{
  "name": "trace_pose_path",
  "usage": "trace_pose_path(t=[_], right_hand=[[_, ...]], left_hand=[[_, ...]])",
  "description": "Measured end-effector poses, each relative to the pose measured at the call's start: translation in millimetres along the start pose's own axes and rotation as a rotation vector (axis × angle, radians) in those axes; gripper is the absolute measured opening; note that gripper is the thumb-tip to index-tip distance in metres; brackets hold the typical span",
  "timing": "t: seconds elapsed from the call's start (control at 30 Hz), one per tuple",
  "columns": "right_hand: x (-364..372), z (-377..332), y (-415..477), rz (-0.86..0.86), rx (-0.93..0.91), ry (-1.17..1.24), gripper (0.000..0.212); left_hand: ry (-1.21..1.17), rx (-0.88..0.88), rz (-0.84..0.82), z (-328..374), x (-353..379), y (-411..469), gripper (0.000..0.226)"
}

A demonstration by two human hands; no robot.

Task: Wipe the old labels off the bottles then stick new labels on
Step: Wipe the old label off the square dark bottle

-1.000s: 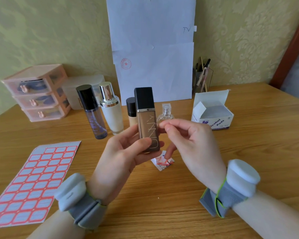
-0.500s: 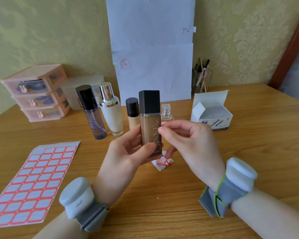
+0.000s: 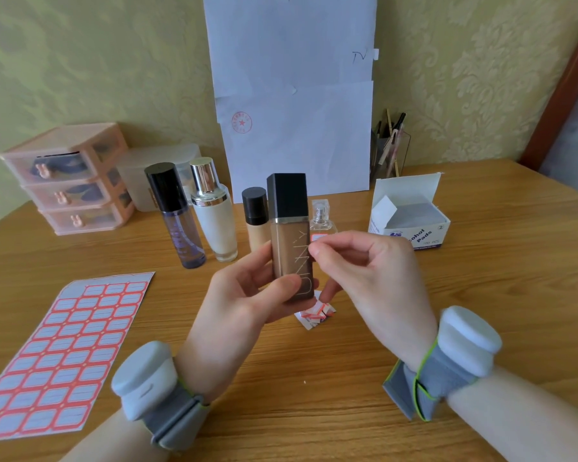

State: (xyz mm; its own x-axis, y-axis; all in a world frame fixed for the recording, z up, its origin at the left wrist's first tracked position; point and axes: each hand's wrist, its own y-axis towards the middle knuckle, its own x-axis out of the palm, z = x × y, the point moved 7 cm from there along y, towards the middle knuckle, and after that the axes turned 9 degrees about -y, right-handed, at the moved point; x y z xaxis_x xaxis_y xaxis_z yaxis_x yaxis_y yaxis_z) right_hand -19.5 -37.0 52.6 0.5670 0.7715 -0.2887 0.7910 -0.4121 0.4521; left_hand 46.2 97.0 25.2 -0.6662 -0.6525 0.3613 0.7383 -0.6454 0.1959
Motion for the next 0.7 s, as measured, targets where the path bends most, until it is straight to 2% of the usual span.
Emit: trace_pose_path(t=[0.2, 0.47, 0.7], right_hand=[[-1.6, 2.8, 0.9, 0.027, 0.012, -0.042, 0.012], [1.7, -0.6, -1.1, -0.004, -0.001, -0.008, 0.005], [-3.2, -1.0, -0.1, 0.022, -0.027, -0.105, 0.013]], left_hand=[[0.054, 0.014, -0.009, 0.8, 2.5, -1.8, 0.041], [-0.011, 0.007, 0.008, 1.1, -1.0, -0.3, 0.033], [-0.012, 0.002, 0.002, -0.7, 0.5, -0.2, 0.033]])
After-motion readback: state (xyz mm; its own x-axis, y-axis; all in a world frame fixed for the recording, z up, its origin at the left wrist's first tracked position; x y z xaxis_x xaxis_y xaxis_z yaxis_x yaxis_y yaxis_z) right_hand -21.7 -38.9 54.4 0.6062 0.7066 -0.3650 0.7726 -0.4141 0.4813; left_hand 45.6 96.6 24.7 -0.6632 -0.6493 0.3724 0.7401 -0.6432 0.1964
